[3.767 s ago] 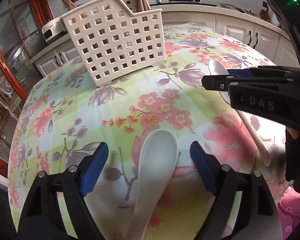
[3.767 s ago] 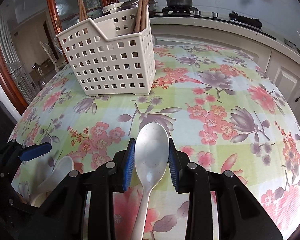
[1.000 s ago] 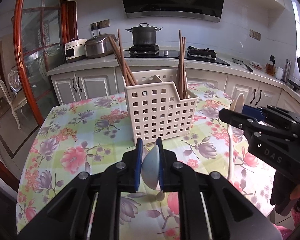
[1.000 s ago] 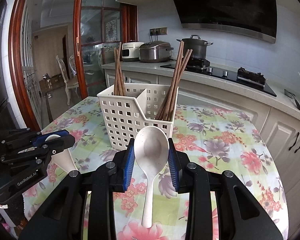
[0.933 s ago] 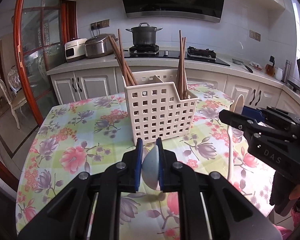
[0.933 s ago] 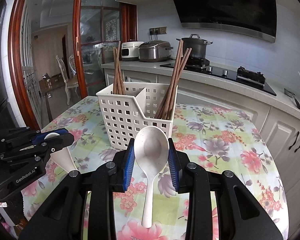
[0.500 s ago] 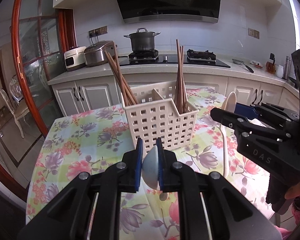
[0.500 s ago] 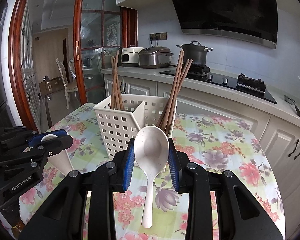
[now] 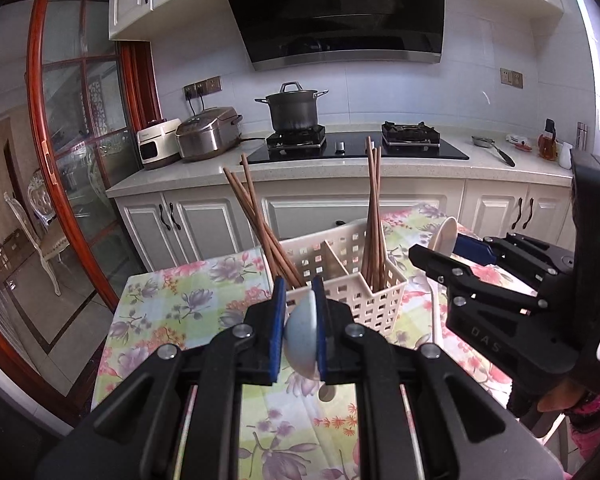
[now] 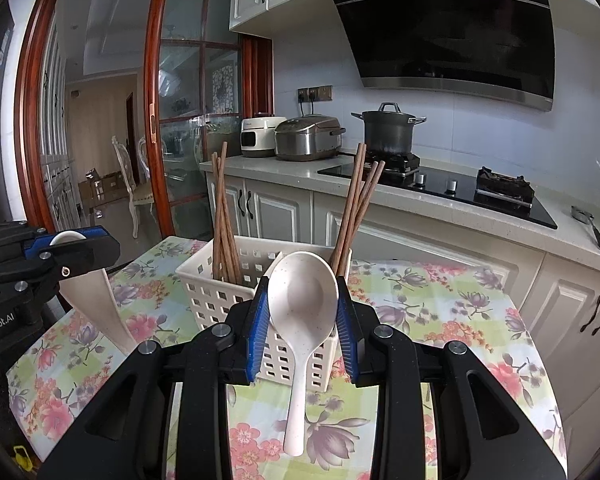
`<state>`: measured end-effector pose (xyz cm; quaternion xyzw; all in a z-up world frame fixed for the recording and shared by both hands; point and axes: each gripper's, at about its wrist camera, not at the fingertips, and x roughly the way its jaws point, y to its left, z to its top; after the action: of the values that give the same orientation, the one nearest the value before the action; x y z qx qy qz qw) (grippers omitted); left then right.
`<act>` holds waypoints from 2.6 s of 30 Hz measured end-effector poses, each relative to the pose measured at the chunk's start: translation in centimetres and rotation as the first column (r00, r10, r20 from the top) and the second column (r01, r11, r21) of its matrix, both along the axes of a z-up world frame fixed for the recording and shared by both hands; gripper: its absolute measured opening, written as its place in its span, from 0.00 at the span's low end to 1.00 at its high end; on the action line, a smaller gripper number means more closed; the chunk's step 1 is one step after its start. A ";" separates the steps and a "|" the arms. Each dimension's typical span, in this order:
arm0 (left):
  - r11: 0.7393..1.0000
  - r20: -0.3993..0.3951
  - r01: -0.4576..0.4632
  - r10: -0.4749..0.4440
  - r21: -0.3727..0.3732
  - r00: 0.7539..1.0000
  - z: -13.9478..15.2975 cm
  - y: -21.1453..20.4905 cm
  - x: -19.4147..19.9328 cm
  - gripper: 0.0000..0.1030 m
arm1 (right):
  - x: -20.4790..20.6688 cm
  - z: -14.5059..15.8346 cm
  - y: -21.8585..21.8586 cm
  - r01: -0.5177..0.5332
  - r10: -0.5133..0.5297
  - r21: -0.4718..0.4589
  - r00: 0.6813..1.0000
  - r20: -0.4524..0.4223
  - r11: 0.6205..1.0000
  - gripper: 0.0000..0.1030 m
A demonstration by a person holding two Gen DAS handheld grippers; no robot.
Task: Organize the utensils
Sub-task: 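Lift both held spoons upright and carry them above the white caddy, then lower the spoons into the caddy and open both tools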
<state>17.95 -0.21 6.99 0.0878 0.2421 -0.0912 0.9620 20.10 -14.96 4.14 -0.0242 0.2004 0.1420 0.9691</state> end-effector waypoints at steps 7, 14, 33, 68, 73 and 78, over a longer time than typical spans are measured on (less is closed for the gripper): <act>1.000 0.013 0.000 0.000 -0.025 1.000 2.4 0.5 1.2 0.12 | 1.4 1.9 0.4 -0.008 0.008 -0.001 0.999 0.032 1.000 0.30; 0.999 0.041 -0.003 0.005 -0.039 0.999 5.7 0.6 2.7 0.12 | 2.8 3.6 0.6 -0.014 0.013 0.012 0.998 0.064 1.000 0.30; 0.992 0.029 -0.059 0.062 -0.108 0.998 5.8 1.0 10.1 0.12 | 7.6 4.5 1.9 -0.031 0.026 0.036 0.992 0.127 0.999 0.30; 0.986 -0.080 -0.100 0.090 -0.132 0.993 1.0 2.4 13.7 0.24 | 7.8 1.4 1.4 -0.014 0.011 0.024 0.995 0.097 1.000 0.39; 0.980 -0.028 -0.124 0.122 -0.155 0.992 3.0 3.5 12.0 0.58 | 6.5 3.3 0.2 0.000 -0.003 0.018 0.991 0.134 1.000 0.45; 0.972 0.059 -0.144 0.157 -0.185 0.986 5.7 4.4 8.7 0.93 | 4.7 5.9 -1.2 0.015 -0.019 0.024 0.985 0.173 1.000 0.58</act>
<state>26.66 4.19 12.72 -0.0147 0.2034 -0.0361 0.9783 24.75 -16.12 10.01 -0.0239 0.1142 0.1336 0.9841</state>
